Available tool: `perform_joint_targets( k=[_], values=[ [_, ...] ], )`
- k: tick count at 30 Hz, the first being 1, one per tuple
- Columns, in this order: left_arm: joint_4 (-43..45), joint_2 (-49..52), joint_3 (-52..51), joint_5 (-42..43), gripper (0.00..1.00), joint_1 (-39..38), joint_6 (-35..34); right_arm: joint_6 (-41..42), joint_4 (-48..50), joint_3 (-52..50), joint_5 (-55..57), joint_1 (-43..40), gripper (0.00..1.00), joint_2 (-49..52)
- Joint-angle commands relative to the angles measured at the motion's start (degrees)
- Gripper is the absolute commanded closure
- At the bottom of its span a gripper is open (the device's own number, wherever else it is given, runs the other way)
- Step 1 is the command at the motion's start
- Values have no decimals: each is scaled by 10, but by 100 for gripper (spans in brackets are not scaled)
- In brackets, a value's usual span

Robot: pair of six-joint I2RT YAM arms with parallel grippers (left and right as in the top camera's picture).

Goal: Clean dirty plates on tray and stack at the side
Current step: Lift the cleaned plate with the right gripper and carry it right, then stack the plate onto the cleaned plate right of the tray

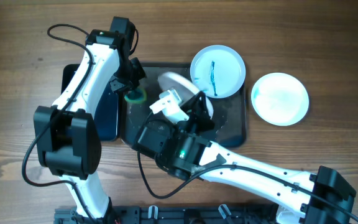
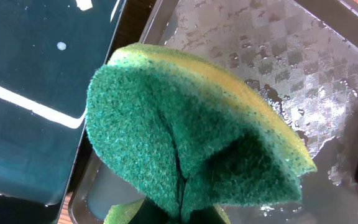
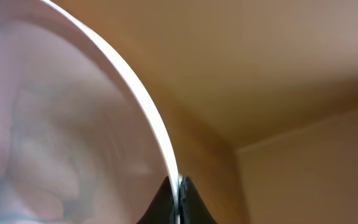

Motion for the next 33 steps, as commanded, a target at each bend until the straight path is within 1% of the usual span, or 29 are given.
perform_joint_targets(
  k=[1,4,7,11,12,15,17,18,19,23,26,28,30,33],
  values=[
    [0,-16,9,7,96,0,7,100,-22,1,-196,-34,96,-14],
    [-1,-16,9,7,96,0,7,139,-29,2,-319,-90,96,-35],
    [-1,-16,9,7,96,0,7,139,-22,6,-436,-166,96,-75],
    [-2,-16,9,7,96,0,7,135,-18,9,-620,-331,96,-163],
    [-2,-16,9,7,96,0,7,135,-19,9,-645,-362,96,-175],
    [0,-16,9,7,96,0,7,135,-30,8,-720,-490,96,-211],
    [0,-16,9,7,96,0,7,135,-44,8,-737,-562,96,-219],
    [0,-16,9,7,96,0,7,135,-56,8,-741,-617,96,-220],
    [0,-16,9,7,96,0,7,133,-61,7,-744,-652,96,-219],
    [0,-16,9,6,96,0,7,111,-55,-11,-757,-761,96,-204],
    [0,-16,9,6,96,0,7,108,-51,-24,-726,-821,96,-171],
    [2,-16,9,6,96,0,7,106,-43,-30,-727,-849,96,-143],
    [4,-16,9,6,96,0,7,94,-34,-32,-727,-866,96,-108],
    [4,-16,9,6,96,0,7,90,-30,-33,-726,-868,96,-63]
  ],
)
